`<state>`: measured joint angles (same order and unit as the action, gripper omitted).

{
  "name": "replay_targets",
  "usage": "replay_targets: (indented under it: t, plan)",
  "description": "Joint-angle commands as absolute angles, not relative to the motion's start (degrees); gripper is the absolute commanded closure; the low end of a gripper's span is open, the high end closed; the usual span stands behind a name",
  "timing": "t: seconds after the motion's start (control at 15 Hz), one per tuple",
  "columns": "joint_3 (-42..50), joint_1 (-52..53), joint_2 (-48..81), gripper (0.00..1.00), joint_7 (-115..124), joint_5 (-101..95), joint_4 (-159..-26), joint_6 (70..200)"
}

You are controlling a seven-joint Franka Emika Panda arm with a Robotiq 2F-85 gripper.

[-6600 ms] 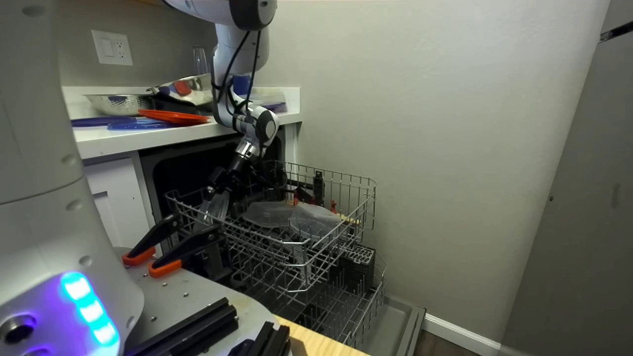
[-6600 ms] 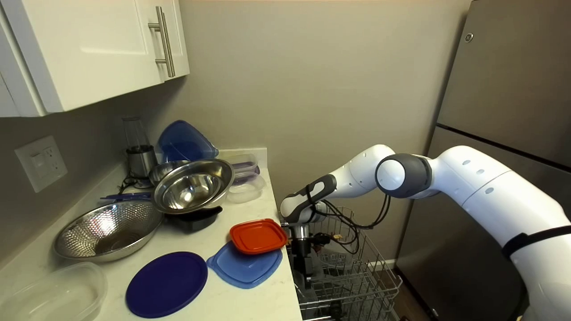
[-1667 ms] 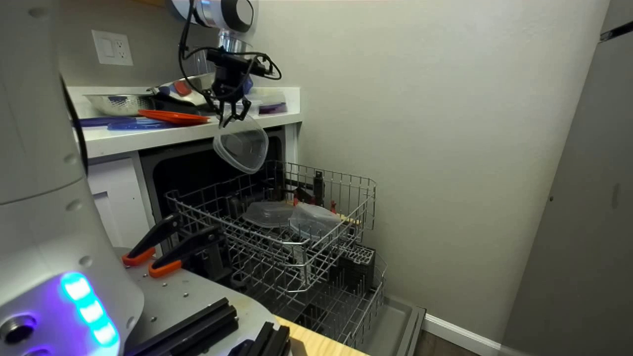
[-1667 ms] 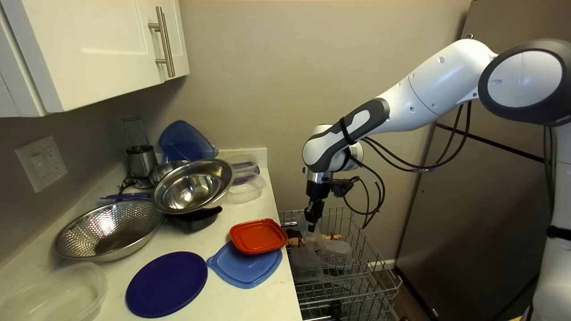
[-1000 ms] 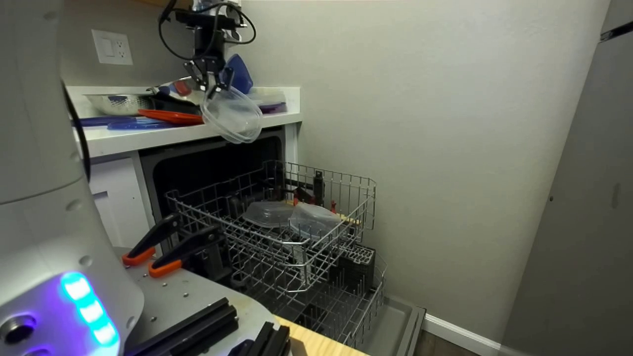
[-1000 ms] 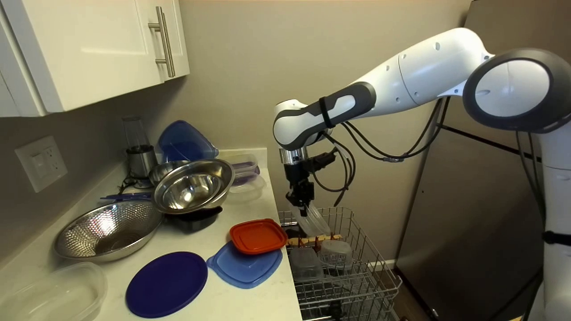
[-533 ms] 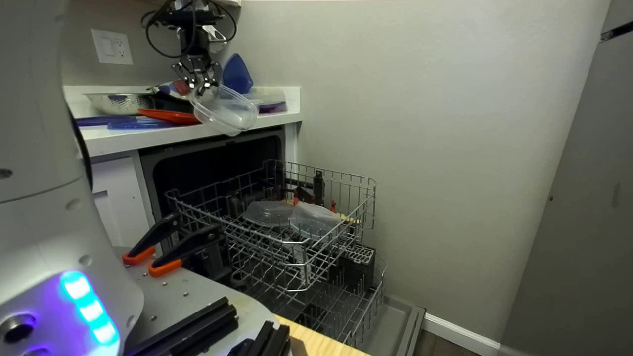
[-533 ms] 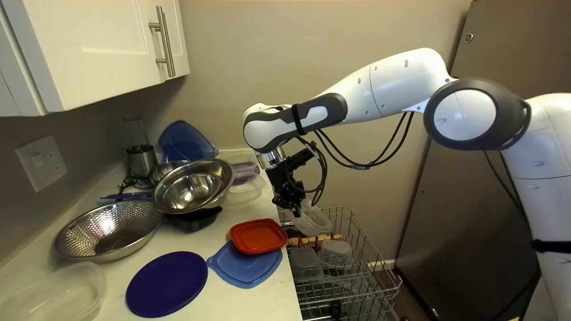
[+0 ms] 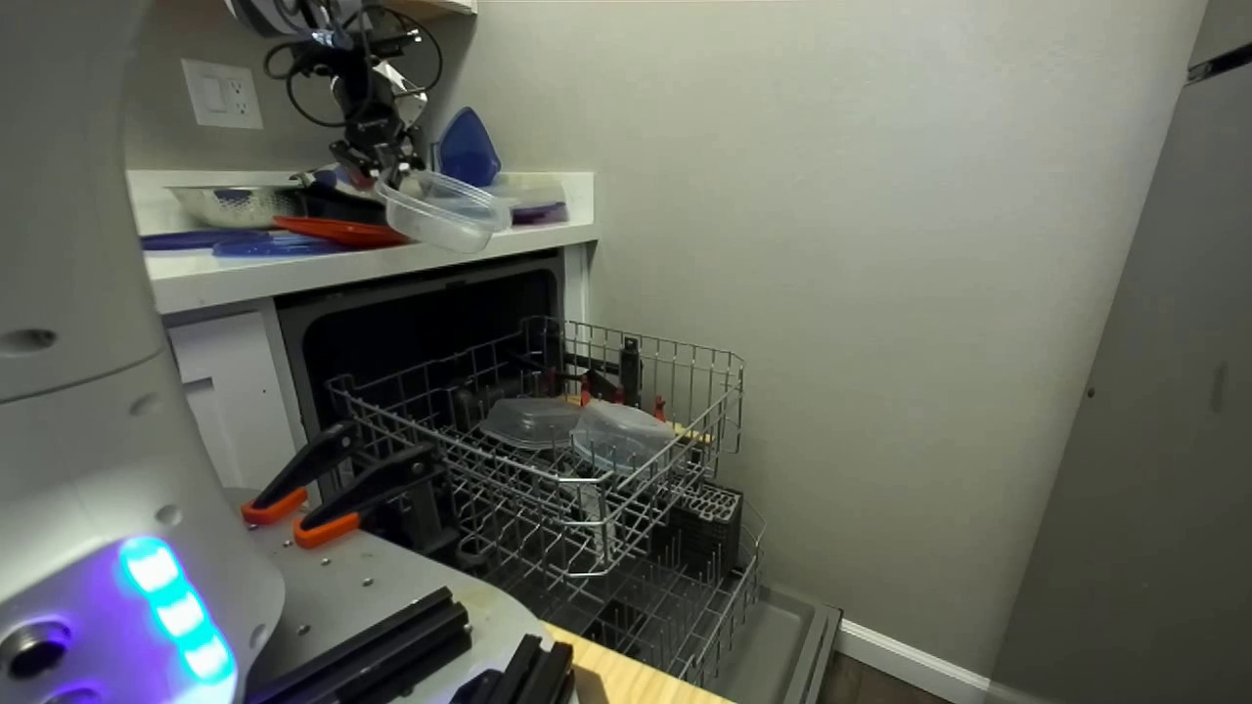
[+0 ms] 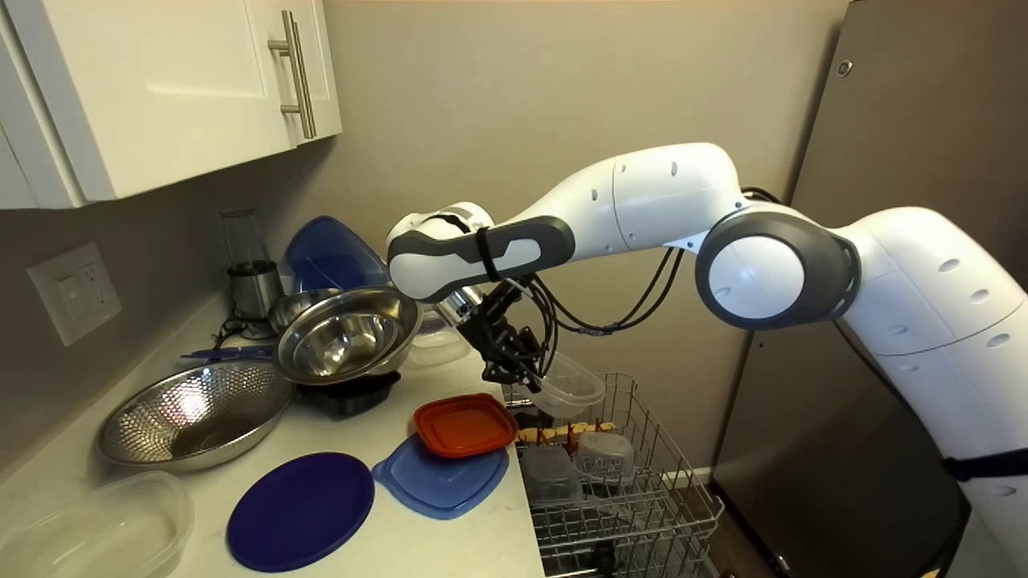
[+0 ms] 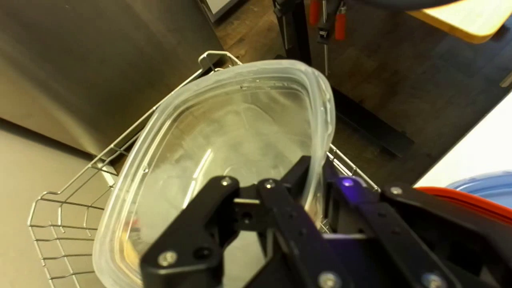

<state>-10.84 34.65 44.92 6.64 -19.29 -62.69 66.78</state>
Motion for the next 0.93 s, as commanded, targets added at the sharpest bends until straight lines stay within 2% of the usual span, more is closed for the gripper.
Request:
replay_targets:
  t: [0.0, 0.33, 0.47, 0.87]
  plan:
    - [-8.8, 37.4, 48.9, 0.98, 5.1, -22.3, -55.6, 61.4]
    - [-6.6, 38.6, 51.9, 0.98, 4.7, -22.8, -49.9, 59.5]
    - [-7.3, 37.9, 50.8, 0.94, 6.6, -21.6, -52.4, 62.0]
    - [-6.9, 37.8, 51.2, 0.94, 6.6, -21.7, -51.4, 62.0]
